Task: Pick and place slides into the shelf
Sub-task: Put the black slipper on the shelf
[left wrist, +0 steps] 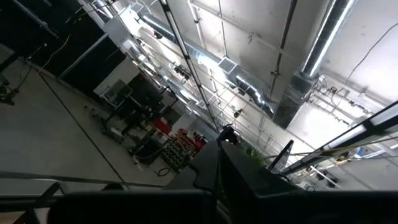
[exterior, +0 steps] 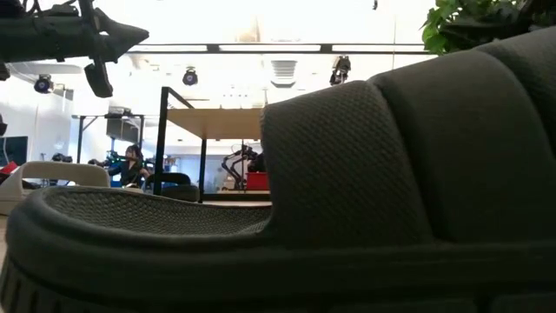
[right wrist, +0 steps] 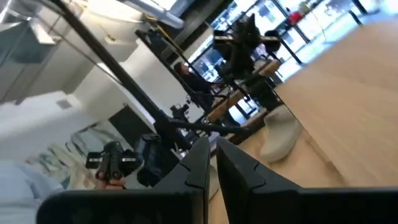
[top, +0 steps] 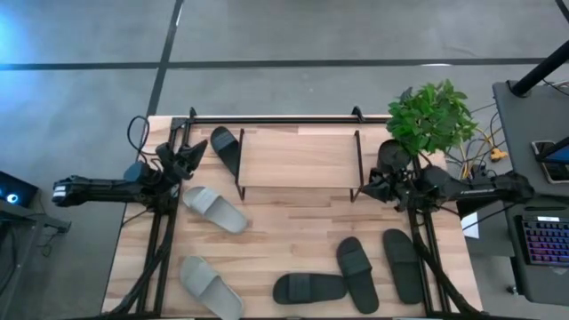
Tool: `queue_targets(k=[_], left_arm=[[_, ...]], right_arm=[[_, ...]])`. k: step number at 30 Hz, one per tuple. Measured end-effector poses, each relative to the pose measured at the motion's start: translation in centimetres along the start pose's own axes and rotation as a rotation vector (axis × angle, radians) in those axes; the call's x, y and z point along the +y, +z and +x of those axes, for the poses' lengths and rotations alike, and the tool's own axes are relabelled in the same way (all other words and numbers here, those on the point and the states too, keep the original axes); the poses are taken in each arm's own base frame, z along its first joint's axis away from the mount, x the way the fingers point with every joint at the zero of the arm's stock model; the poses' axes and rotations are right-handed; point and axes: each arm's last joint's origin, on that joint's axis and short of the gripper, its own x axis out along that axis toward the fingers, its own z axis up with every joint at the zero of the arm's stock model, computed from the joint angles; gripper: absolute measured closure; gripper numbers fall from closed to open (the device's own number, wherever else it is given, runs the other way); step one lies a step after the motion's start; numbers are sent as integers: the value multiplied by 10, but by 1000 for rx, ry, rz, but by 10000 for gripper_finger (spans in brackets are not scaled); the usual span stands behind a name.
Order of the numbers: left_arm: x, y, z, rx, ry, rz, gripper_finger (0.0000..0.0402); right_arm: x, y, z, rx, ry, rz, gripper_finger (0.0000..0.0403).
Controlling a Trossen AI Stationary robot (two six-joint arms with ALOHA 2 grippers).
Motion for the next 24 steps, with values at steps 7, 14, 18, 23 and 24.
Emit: queue_targets(k=[7, 14, 18, 23, 24], left_arm=[[-1, -3, 4, -4, -3, -2, 400], [0, -8, 6, 21, 11, 20, 400], [1, -9, 6, 26, 15, 29, 400], [1, -9, 6, 24, 15, 29, 400], [1, -9, 6, 24, 15, 29, 400]], right_arm=[[28, 28, 17, 57, 13, -129, 381], [56, 43, 33, 247, 1, -117, 381], [72, 51, 40, 290, 32, -116, 381], [90, 59, 45, 297, 100, -112, 381], [93, 61, 47, 300, 111, -111, 381]])
